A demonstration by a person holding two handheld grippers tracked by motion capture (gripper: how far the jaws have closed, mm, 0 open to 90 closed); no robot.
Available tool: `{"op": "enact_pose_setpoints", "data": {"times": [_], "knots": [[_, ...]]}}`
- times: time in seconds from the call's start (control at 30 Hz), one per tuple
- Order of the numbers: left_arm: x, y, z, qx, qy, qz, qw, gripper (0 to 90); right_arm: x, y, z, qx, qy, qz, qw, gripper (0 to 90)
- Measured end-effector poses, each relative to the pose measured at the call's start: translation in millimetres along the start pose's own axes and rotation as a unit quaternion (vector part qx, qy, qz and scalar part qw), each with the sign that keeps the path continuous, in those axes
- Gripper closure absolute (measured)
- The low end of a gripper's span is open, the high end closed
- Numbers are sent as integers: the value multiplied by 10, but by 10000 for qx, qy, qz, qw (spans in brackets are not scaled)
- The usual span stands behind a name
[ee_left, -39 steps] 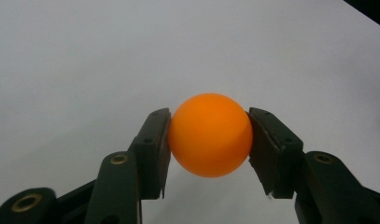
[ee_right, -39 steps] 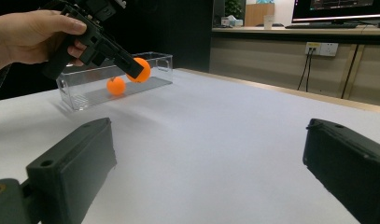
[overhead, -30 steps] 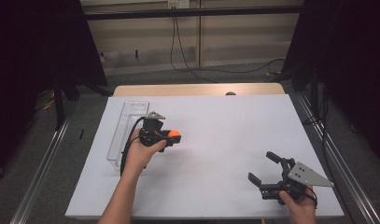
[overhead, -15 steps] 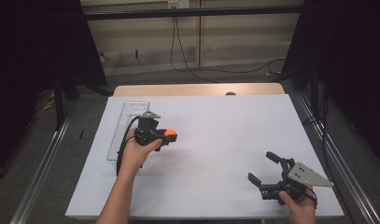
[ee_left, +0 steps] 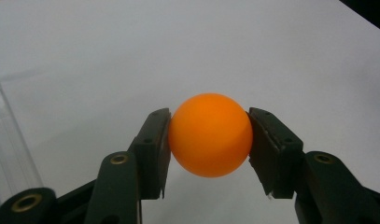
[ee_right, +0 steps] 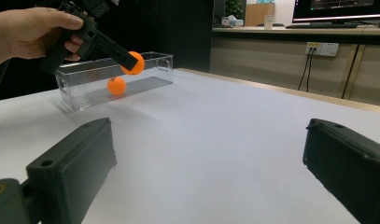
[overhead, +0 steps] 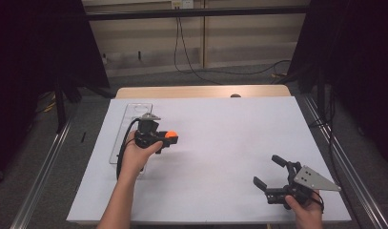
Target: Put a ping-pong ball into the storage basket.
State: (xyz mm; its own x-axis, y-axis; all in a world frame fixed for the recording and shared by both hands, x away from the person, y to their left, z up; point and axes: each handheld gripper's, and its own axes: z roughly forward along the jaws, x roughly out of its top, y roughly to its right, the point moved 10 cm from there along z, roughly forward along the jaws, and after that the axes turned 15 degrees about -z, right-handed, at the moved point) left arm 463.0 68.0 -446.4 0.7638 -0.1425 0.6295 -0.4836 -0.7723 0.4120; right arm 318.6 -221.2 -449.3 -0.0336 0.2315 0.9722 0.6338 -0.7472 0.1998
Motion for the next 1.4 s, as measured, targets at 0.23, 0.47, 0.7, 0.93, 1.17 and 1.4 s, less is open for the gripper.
{"op": "enact_pose_setpoints", "data": {"times": [0.23, 0.47, 0.7, 0.93, 1.17, 1.4], "knots": [[11, -4, -38, -5, 8, 30, 10000, 508, 0, 1, -2, 0, -1, 0, 10000, 16], [13, -19, -47, 31, 27, 8, 10000, 508, 1, -1, -1, 0, -1, 5, 10000, 16], [16, -35, -73, 46, 13, 36, 10000, 508, 0, -3, 0, 3, -3, 4, 10000, 16], [14, -36, -92, 73, 9, 38, 10000, 508, 2, -6, 0, 11, 0, 4, 10000, 16], [29, -41, -124, 58, 67, -10, 10000, 508, 6, -4, -1, 6, 9, 5, 10000, 16], [28, -73, -146, 106, 50, 25, 9999, 508, 6, -4, -3, 11, 9, 6, 10000, 16]]}}
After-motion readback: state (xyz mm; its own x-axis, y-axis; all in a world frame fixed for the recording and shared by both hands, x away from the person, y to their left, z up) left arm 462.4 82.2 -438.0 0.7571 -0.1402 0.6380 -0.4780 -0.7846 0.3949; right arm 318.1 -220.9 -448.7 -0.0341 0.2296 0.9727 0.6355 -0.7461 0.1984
